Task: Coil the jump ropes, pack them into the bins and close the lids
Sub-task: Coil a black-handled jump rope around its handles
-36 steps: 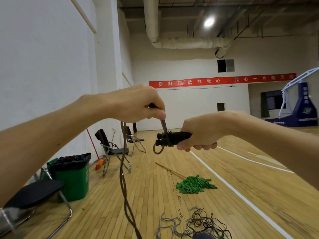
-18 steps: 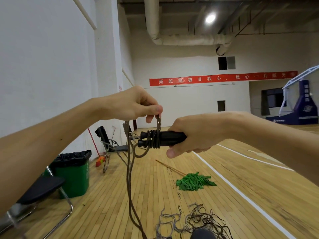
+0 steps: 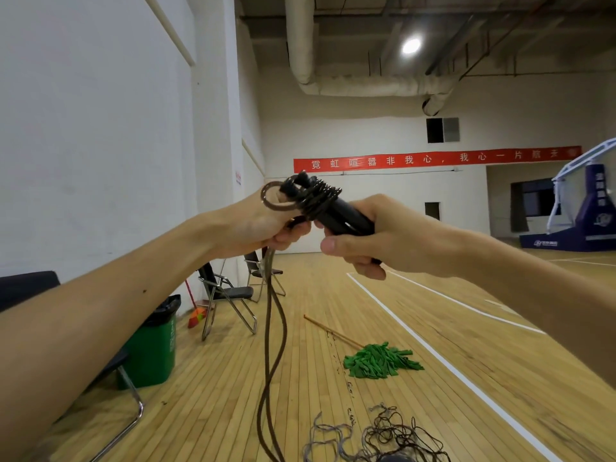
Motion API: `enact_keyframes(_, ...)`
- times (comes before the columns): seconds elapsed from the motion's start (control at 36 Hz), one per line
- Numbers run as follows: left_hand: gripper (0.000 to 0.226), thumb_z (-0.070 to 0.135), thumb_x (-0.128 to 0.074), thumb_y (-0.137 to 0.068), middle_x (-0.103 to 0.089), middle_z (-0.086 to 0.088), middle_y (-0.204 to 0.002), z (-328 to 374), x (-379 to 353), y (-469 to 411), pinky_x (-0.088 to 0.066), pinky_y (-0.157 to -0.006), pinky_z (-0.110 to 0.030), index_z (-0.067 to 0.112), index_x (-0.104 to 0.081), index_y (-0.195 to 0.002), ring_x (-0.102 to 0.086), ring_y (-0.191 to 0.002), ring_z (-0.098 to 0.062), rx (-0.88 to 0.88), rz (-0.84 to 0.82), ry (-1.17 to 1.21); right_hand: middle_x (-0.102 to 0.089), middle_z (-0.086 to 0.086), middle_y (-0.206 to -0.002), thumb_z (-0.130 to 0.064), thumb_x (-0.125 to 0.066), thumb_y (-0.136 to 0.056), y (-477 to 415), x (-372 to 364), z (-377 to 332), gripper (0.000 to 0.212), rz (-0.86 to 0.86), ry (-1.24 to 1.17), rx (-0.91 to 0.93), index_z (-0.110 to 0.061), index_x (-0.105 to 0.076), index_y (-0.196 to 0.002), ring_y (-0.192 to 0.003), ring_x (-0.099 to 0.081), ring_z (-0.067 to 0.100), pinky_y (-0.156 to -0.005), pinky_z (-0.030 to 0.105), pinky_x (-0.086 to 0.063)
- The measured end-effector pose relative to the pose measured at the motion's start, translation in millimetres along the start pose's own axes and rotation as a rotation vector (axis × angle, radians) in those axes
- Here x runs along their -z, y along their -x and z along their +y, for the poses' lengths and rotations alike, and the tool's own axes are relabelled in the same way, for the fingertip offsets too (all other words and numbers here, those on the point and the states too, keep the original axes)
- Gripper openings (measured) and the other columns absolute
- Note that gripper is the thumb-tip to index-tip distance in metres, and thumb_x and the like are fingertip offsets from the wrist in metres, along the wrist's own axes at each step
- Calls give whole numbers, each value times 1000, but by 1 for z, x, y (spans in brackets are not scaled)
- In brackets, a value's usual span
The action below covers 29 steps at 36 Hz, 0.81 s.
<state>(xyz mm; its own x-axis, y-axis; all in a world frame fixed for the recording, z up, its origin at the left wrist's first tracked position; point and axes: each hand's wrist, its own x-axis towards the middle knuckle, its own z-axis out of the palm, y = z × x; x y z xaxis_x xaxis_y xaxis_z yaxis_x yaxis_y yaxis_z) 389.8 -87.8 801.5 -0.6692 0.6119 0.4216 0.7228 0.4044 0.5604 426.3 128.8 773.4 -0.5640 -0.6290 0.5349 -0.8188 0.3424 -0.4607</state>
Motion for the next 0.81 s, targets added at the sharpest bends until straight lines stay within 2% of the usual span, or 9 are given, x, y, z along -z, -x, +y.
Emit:
enact_keyframes(0.08,48,36,-39,-103,-43,6,-57,3,-10,-1,-30,-46,-18,-9,-56,-108,-29,-49,-8,-24,-21,104,-50,3,-58,-16,-63,-97,-2,1,5,24,73,-20,26,5,-54,-96,-46,-49,17,-51,26,-45)
enact_keyframes(0.17,38,43,-44,-94,-46,4,-57,3,-16,-1,-31,-44,-18,8,-59,-96,-33,-47,-7,17,-21,231,-52,4,-58,-20,-65,-97,-2,2,11,28,145,-20,28,7,-55,-95,-47,-51,18,-53,29,-47)
enact_keyframes(0.25,42,49,-46,-93,-46,2,-59,1,-23,-2,-33,-45,-19,10,-60,-99,-36,-48,-8,35,-18,238,-51,-2,-55,-21,-65,-96,-1,6,18,23,206,-51,14,1,-58,-95,-45,-51,16,-53,28,-47)
enact_keyframes(0.33,39,46,-43,-99,-45,2,-62,-3,-29,-2,-35,-47,-19,11,-61,-105,-37,-50,-8,59,-2,218,-51,0,-56,-23,-65,-95,1,9,22,18,237,-56,-13,-10,-59,-85,-44,-49,17,-51,26,-45)
enact_keyframes(0.42,36,42,-42,-102,-44,4,-63,-8,-35,-3,-35,-48,-19,12,-62,-109,-37,-52,-8,81,11,200,-52,-2,-55,-22,-65,-95,3,11,28,20,284,-69,-64,-9,-55,-85,-44,-49,15,-50,26,-46)
enact_keyframes(0.56,33,38,-44,-104,-44,4,-61,-11,-42,-4,-33,-45,-18,12,-63,-113,-36,-47,-8,107,37,172,-53,-2,-56,-22,-66,-95,4,12,42,21,343,-114,-128,-2,-58,-96,-44,-49,13,-49,27,-46)
enact_keyframes(0.75,23,28,-50,-104,-49,5,-58,-13,-53,-5,-39,-44,-20,16,-62,-120,-43,-45,-7,144,76,15,-51,-2,-57,-24,-67,-96,0,17,58,21,496,-159,-219,-8,-56,-87,-45,-47,13,-44,23,-43)
enact_keyframes(0.81,22,27,-50,-104,-50,6,-60,-16,-55,-4,-40,-47,-19,16,-62,-120,-45,-47,-4,130,105,-105,-50,0,-58,-22,-68,-96,1,23,65,21,524,-162,-275,-8,-55,-86,-45,-46,13,-44,24,-42)
